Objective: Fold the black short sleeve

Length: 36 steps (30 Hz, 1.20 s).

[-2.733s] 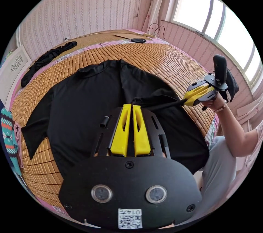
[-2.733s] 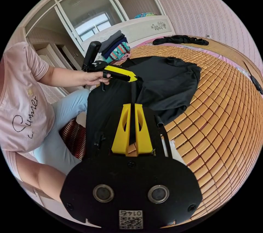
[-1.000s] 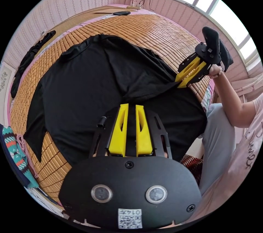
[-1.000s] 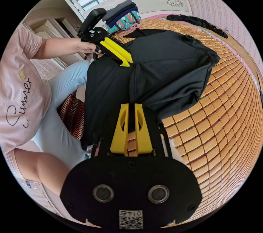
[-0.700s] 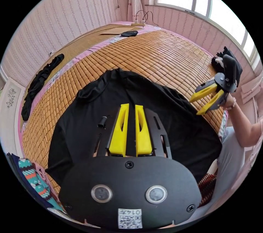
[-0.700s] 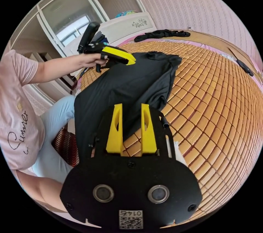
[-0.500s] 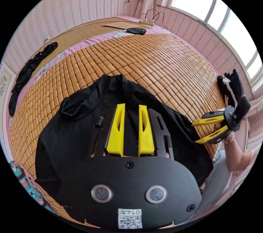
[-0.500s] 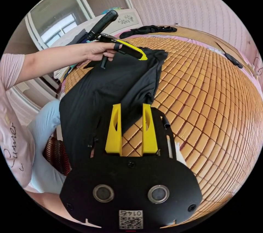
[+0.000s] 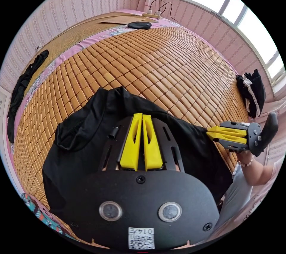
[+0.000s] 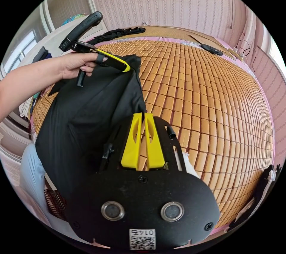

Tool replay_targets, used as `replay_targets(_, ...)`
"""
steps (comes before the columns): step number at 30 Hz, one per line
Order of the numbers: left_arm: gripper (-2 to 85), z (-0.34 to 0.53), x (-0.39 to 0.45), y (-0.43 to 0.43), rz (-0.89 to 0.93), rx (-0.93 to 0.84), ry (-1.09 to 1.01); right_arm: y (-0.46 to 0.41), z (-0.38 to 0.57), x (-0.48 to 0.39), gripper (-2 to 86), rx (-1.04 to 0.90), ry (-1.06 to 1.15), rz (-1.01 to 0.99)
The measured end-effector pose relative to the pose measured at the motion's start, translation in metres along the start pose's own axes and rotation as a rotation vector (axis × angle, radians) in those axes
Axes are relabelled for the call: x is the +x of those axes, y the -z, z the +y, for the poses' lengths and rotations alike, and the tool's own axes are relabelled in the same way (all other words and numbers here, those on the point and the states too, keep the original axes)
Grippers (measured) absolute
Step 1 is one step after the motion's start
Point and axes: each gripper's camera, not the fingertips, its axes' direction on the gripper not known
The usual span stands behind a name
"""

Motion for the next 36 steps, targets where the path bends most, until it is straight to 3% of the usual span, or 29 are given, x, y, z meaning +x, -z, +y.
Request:
replay_targets(10,-1.0,0.002,-0.002,0.009,-0.02,0.048,-0.002,-0.022,0.018,0.03,-0.9,-0.003,-0.085,-0.105)
replay_targets(17,-0.8,0.008,0.003,-0.012,-0.076,-0.003,0.029,-0.053,0.033,0.011,-0.8,-0.059,-0.013,-0.025)
replay_targets(22,1.4,0.034,0.001,0.021,-0.071,0.054,0.061,-0.069,0.049,0.0,0.1,-0.053,0.018,0.066)
replay_targets(30,3.9,0.169,0.018,0.122,-0.072,0.192,0.084,-0.088,0.08,-0.024,6.1,-0.008,0.072,0.102)
replay_targets(36,3.8,0.31,0.014,0.162,-0.087,0.168,0.216,-0.112,0.103,-0.063,6.8,-0.035,0.126,0.195)
